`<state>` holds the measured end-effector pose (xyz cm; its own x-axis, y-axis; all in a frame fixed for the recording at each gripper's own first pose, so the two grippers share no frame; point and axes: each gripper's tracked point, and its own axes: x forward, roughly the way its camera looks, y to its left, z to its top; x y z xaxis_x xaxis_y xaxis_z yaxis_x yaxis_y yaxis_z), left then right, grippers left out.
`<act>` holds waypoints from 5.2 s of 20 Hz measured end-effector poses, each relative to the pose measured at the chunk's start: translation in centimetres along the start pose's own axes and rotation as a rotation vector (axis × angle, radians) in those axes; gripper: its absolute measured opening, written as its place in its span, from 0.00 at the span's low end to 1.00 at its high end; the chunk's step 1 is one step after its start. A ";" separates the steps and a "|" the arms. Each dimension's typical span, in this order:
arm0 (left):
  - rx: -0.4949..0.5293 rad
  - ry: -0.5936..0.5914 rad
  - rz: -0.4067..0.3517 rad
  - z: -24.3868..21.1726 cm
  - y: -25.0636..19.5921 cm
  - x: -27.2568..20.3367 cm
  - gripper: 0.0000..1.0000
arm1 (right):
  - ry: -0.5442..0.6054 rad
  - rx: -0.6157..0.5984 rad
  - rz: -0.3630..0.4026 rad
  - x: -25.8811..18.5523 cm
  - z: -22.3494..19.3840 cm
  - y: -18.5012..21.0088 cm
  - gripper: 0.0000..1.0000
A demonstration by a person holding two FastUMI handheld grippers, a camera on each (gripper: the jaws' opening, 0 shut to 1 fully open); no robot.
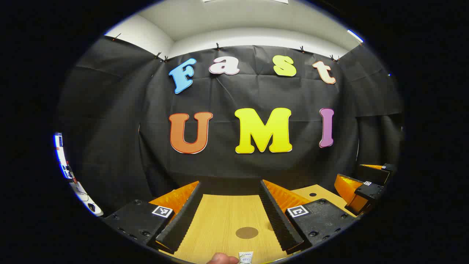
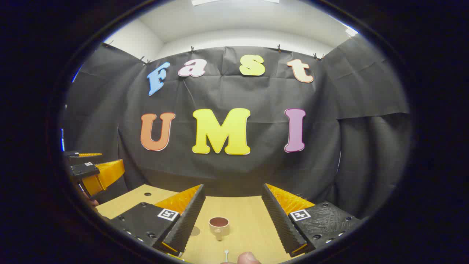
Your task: Put the toothbrush and toothpaste on the desktop into the cup, then pick up the cup and place it on the coaster on the desktop.
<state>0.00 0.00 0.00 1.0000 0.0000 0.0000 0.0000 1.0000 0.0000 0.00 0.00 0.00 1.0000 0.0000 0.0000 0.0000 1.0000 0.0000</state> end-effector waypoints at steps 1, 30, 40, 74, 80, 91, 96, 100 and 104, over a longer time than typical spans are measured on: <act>-0.004 0.002 0.005 -0.2 0.1 0.1 0.97 | 0.001 -0.003 0.000 0.1 0.0 0.0 0.95; 0.019 0.033 -0.022 -1.4 -2.4 -0.3 0.98 | 0.048 0.006 0.017 0.1 -1.7 -0.9 0.94; 0.015 0.090 -0.031 -3.5 -2.8 -0.4 0.97 | 0.098 -0.007 0.042 0.2 -3.6 -0.5 0.94; -0.004 0.938 -0.111 -32.3 -5.0 -10.5 0.99 | 0.899 -0.078 0.130 -3.7 -30.1 0.7 0.95; 0.009 0.987 -0.129 -33.6 -5.0 -11.4 0.99 | 0.980 -0.057 0.097 -3.0 -33.3 1.0 0.95; 0.027 1.020 -0.152 -34.8 -4.3 -12.4 0.99 | 1.031 -0.068 0.062 -2.1 -36.8 2.0 0.66; 0.022 1.024 -0.147 -35.7 -4.4 -12.1 0.99 | 1.041 -0.061 0.064 -1.7 -37.5 2.3 0.21; 0.012 1.028 -0.148 -36.4 -4.7 -11.9 0.99 | 1.040 -0.062 0.075 -1.4 -37.3 2.5 0.03; 0.010 1.044 -0.154 -37.2 -4.9 -11.9 0.98 | 1.054 -0.029 0.072 -1.4 -37.2 2.4 0.00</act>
<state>-11.88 -4.89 -37.18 0.4927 -0.1225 -0.8615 0.1321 0.9891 -0.0650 -1.44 2.41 -37.19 0.4920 0.0453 -0.8694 -0.0727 0.9973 0.0108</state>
